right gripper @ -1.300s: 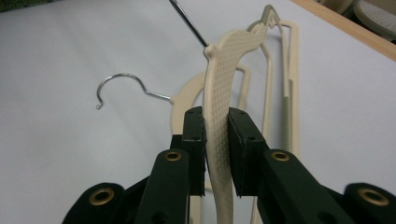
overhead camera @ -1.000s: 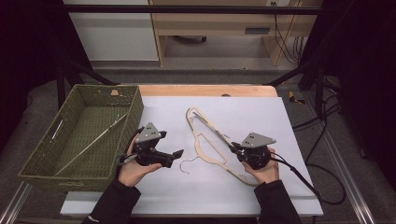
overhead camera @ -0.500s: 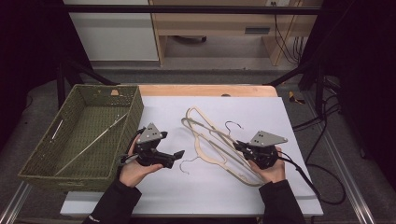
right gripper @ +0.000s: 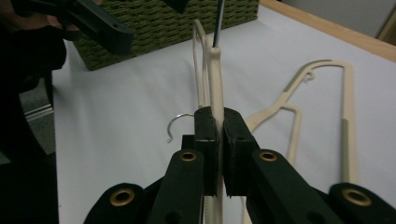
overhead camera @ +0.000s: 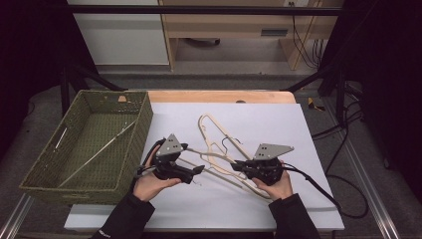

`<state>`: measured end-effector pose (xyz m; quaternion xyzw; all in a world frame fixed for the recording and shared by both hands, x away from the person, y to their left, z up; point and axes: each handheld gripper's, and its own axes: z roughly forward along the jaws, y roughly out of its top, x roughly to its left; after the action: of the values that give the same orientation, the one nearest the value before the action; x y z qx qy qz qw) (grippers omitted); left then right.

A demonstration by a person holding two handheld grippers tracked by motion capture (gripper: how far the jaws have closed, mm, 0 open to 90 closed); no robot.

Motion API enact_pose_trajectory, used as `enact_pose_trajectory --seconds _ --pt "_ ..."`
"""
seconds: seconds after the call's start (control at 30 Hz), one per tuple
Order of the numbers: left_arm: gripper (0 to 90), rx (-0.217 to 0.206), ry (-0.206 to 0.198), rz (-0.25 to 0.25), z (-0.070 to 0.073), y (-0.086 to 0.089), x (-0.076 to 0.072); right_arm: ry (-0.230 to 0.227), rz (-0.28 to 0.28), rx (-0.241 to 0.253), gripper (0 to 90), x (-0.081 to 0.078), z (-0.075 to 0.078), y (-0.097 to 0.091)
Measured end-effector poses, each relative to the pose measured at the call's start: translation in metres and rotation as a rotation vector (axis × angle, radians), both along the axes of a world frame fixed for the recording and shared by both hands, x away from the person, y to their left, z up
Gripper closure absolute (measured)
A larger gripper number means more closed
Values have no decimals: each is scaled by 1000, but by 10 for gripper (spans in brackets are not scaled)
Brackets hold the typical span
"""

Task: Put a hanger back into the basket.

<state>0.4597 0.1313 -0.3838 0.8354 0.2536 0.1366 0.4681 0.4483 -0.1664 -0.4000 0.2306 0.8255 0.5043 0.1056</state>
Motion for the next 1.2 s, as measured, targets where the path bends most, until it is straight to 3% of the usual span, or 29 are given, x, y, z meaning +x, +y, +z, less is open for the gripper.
enact_pose_trajectory --seconds 0.27,0.6,0.77,0.97,1.2 --pt "234 71 18 -77 -11 -20 1 32 72 2 868 -2 -3 11" --pt "561 94 28 -130 -13 -22 1 58 122 -17 868 -3 -6 17" --pt "616 154 12 -143 -12 -22 0 66 133 -22 867 -2 -7 17" --pt "683 172 19 -142 -11 -24 -4 47 110 -39 821 -2 -7 17" --pt "777 168 54 -175 -9 -26 -7 -18 33 -42 710 -2 -4 14"
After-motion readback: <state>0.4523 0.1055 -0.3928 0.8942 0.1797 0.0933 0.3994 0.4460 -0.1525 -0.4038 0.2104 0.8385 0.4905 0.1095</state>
